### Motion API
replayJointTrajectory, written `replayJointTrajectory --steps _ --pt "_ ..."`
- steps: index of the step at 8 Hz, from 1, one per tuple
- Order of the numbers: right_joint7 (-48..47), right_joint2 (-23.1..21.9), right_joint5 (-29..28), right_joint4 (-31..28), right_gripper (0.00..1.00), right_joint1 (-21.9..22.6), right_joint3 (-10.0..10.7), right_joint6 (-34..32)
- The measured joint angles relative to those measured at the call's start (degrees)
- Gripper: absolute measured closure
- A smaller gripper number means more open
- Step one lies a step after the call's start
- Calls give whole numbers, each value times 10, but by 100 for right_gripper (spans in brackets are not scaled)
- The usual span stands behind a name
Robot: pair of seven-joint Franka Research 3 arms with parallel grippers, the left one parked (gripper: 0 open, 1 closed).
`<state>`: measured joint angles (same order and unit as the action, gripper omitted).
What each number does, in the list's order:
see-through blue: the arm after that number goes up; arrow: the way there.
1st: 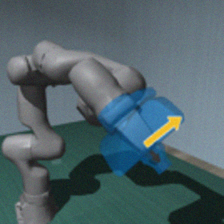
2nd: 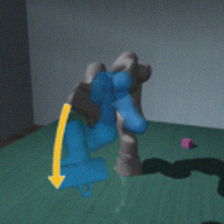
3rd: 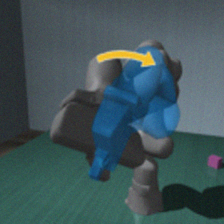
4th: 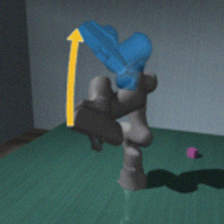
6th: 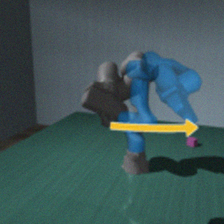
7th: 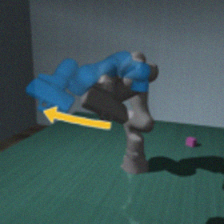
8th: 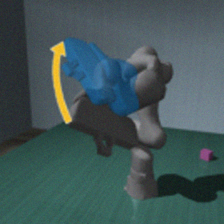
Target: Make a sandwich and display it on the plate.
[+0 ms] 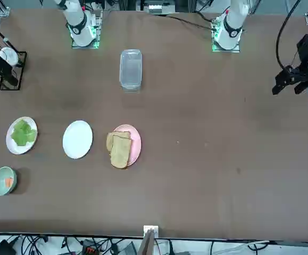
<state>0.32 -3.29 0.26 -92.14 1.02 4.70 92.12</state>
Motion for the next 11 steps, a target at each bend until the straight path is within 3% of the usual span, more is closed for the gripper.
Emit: replayJointTrajectory --steps 5,11 --pt "34 14 -1 1 0 6 -6 6" --pt "36 124 -26 21 0 52 -11 116"
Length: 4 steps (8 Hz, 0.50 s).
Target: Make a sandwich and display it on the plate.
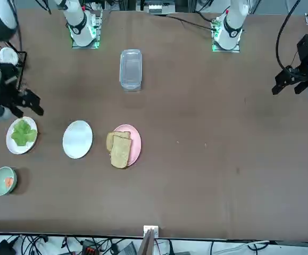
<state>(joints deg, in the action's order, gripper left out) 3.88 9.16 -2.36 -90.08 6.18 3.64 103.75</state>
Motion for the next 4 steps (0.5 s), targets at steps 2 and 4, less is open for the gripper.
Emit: replayJointTrajectory --steps 2,4 --pt "17 60 -39 47 0 7 0 7" --pt "58 120 -100 75 0 13 -1 24"
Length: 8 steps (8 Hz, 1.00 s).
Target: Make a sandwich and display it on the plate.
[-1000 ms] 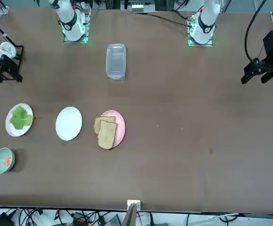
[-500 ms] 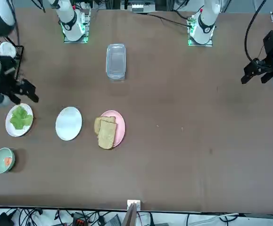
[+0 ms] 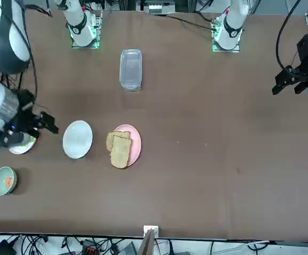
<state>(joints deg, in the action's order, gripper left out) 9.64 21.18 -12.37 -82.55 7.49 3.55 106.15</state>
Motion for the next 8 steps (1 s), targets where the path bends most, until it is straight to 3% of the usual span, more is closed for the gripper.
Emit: replayJointTrajectory --steps 3,5,8 --pt "33 83 -62 52 0 29 -4 17" --pt "34 146 -100 117 0 36 -4 29" --pt "38 212 -116 165 0 36 -18 80"
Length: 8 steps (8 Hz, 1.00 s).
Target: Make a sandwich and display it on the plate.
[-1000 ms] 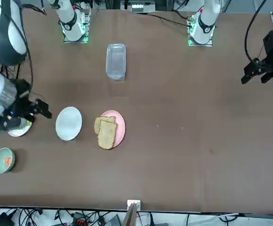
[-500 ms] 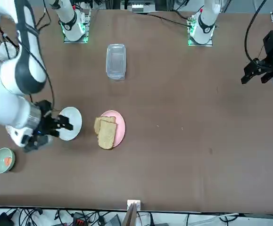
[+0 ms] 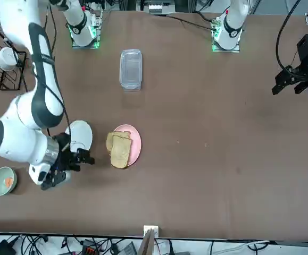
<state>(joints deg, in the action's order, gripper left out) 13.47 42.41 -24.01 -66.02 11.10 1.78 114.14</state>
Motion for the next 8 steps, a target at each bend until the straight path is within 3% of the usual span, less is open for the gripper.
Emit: replayJointTrajectory --steps 4,8 --pt "1 51 -2 10 0 0 -15 44" --pt "35 83 -2 16 0 1 -23 47"
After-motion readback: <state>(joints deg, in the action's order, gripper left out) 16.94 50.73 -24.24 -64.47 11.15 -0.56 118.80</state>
